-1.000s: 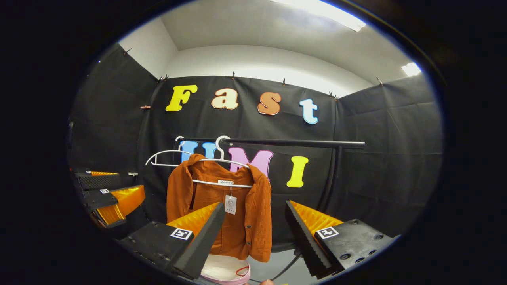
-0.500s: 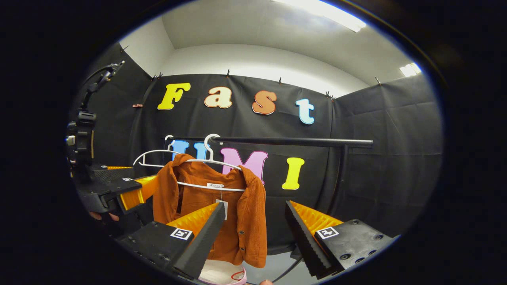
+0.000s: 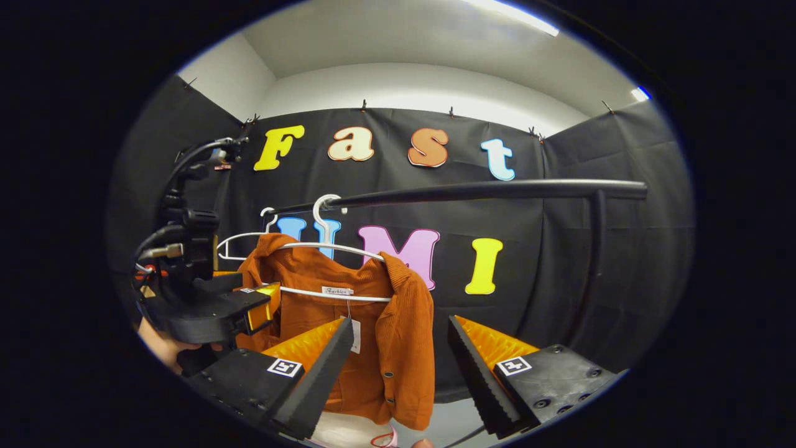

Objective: Grasp the clothes on the hanger with both hands and then place them into the laundry hamper below.

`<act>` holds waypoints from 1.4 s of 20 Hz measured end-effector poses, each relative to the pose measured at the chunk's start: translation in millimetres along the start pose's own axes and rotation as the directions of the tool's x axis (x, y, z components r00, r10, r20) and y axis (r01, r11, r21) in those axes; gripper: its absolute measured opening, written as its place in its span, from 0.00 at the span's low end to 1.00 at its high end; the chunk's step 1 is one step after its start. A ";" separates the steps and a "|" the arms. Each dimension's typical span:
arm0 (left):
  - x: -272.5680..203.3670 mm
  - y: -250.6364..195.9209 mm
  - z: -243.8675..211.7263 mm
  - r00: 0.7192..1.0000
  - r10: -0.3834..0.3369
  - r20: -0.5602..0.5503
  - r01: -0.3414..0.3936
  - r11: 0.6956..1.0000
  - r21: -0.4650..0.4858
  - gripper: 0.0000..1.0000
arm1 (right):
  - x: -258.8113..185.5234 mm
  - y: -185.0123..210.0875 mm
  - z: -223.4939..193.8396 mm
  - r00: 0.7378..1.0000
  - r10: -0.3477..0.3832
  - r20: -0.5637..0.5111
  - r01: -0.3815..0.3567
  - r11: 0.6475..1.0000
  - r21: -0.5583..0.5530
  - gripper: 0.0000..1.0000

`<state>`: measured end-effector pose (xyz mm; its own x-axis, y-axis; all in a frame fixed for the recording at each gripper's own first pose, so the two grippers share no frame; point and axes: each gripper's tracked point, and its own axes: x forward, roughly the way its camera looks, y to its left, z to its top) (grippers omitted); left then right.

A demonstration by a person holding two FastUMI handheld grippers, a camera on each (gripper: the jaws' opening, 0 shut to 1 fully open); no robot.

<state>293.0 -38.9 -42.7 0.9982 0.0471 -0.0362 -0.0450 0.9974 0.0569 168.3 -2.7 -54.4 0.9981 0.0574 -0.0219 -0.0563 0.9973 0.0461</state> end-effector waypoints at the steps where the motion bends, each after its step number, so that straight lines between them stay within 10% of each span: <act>1: 6.9 3.1 -2.5 1.000 0.020 -0.003 -0.020 1.000 0.006 0.86 | 8.4 -0.4 -3.1 1.000 0.005 0.004 -0.005 1.000 0.001 0.97; 10: 22.2 25.6 -10.0 0.997 0.062 -0.036 -0.063 0.998 -0.025 0.08 | 85.5 5.3 -32.0 1.000 0.002 -0.006 -0.001 0.999 0.042 0.98; 14: 18.8 27.9 -11.0 0.998 0.055 -0.034 -0.055 0.998 0.008 0.06 | 123.3 12.5 -48.7 0.999 0.011 -0.031 -0.009 0.997 0.081 0.99; 18: 20.2 26.3 -12.6 0.998 0.040 -0.038 -0.040 0.999 0.006 0.06 | 151.6 17.4 -64.0 0.998 0.033 -0.051 -0.024 0.987 0.159 0.77; 22: 23.1 28.8 -12.1 0.999 0.040 -0.034 -0.040 0.999 -0.009 0.04 | 151.9 28.8 -75.4 0.989 0.121 -0.080 -0.097 0.961 0.260 0.06; 28: 27.0 30.7 -18.1 0.998 0.032 -0.055 -0.033 0.999 -0.011 0.06 | 155.6 33.4 -84.2 0.956 0.270 -0.119 -0.190 0.872 0.450 0.07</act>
<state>317.9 -5.9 -59.9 0.9926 0.0819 -0.0897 -0.0779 0.9958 0.0475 319.6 43.3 -140.3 0.9357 0.3292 -0.1271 -0.2281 0.8390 0.4940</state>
